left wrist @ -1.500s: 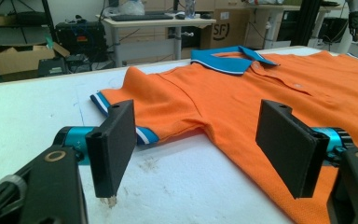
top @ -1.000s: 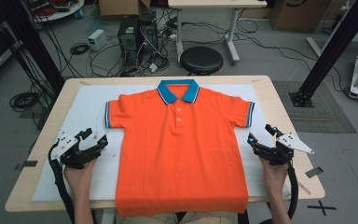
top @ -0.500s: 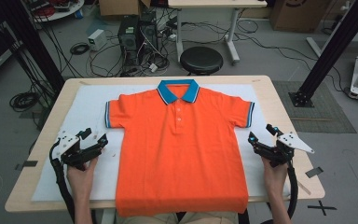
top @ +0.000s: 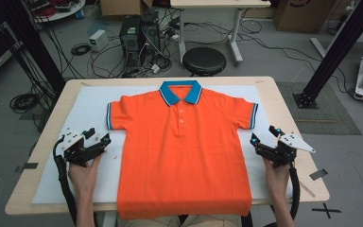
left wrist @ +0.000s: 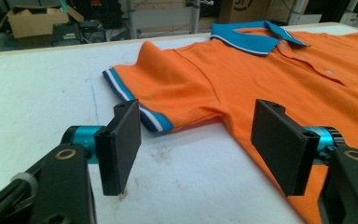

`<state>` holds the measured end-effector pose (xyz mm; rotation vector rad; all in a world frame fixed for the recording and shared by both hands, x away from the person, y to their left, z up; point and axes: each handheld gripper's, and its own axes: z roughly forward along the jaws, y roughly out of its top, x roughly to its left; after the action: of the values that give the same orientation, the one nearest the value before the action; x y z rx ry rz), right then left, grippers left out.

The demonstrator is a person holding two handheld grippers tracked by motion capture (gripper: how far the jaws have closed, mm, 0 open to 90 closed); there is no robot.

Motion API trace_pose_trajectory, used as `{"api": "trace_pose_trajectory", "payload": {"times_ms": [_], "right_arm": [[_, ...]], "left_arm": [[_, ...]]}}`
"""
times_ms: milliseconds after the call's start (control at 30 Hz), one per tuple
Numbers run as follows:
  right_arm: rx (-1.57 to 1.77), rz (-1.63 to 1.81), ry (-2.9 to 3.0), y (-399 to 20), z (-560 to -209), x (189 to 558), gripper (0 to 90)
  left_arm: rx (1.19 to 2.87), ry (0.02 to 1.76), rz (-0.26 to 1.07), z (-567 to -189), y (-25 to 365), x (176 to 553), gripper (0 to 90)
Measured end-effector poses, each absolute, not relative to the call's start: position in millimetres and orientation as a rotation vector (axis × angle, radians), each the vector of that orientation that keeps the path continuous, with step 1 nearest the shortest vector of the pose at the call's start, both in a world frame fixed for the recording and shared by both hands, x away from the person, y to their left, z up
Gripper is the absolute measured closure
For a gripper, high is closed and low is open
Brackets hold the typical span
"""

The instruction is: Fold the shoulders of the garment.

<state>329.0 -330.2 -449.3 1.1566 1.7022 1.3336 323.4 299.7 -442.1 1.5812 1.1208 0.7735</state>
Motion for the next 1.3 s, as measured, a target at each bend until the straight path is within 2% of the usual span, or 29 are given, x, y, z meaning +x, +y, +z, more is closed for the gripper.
{"api": "trace_pose_trajectory", "payload": {"times_ms": [167, 267, 367, 533, 633, 767, 1067, 1300], "right_arm": [[1.152, 1.325, 1.708, -330, -449, 329, 20.1], [1.148, 1.325, 1.710, -330, -449, 330, 20.1], [1.154, 1.326, 1.710, -330, -449, 329, 20.1], [1.157, 1.326, 1.710, -329, -449, 329, 20.1], [1.146, 1.325, 1.709, -330, -449, 330, 20.1], [1.161, 1.325, 1.708, -329, -449, 329, 20.1], [1.158, 1.314, 1.710, -328, -449, 329, 20.1], [1.154, 1.300, 1.712, -328, -449, 329, 20.1]], "left_arm": [[1.625, 1.119, 0.739, -420, 293, 339, 38.6], [1.651, 1.142, 0.719, -412, 292, 349, 38.6], [1.695, 1.202, 0.654, -402, 290, 371, 44.4], [1.744, 1.313, 0.579, -407, 294, 396, 51.5], [1.727, 1.417, 0.483, -423, 302, 412, 54.6], [1.721, 1.448, 0.477, -431, 303, 415, 59.4], [1.715, 1.488, 0.436, -443, 302, 419, 63.9], [1.709, 1.471, 0.433, -448, 298, 418, 76.0]]}}
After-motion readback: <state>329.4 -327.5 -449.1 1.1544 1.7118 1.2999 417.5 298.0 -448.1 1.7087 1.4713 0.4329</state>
